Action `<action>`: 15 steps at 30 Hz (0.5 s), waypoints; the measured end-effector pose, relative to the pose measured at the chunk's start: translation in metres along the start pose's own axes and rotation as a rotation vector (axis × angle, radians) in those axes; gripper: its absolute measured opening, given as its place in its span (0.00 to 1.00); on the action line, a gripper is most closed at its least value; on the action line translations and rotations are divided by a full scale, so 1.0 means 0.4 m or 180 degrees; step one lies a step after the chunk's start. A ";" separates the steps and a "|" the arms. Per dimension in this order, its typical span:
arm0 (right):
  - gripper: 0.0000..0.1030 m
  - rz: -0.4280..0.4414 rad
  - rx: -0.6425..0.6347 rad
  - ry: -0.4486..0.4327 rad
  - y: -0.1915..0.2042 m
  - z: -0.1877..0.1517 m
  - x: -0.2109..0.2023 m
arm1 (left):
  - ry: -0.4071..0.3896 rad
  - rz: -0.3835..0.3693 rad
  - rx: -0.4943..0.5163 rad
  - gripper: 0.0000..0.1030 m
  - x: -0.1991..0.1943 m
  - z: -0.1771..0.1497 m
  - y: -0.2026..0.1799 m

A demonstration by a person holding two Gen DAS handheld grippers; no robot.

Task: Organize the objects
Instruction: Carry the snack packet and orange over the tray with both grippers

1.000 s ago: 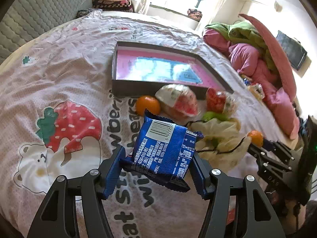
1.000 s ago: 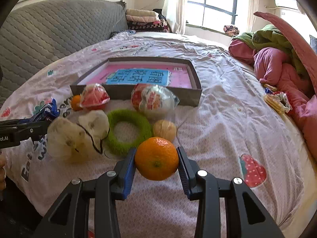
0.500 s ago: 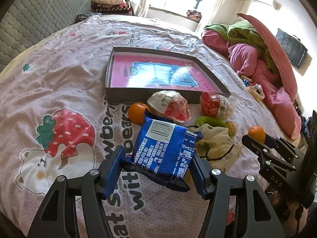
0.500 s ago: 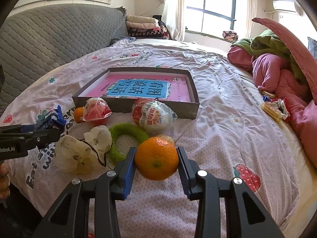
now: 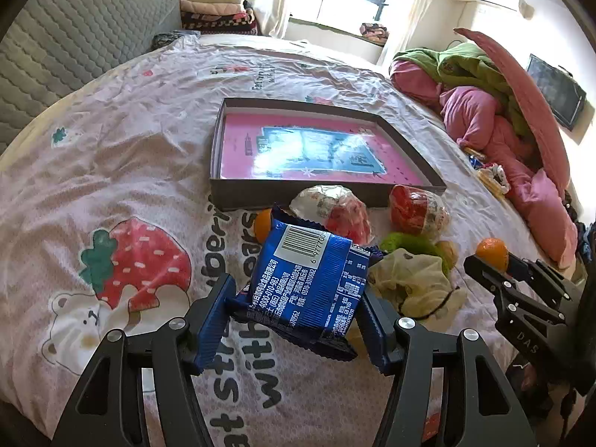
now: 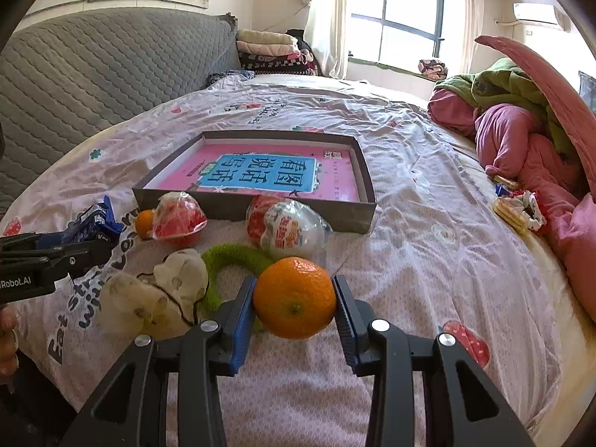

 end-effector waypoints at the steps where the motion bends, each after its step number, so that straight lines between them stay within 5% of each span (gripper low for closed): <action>1: 0.39 0.0005 -0.0006 0.0000 0.000 0.004 0.004 | -0.0005 0.0004 -0.0006 0.63 0.001 0.002 0.000; 15: 0.39 0.0004 -0.0072 -0.0072 -0.003 0.065 0.034 | -0.0052 0.0036 -0.0064 0.63 0.020 0.042 0.012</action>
Point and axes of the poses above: each gripper's, at about its wrist camera, not at the fingertips, and x roughly the way its jaws point, y to its left, z to its top, the point moved 2 cm from there along x, roughly the way its jaws point, and after that the axes turned 6 degrees about -z, right-handed, at the moved point
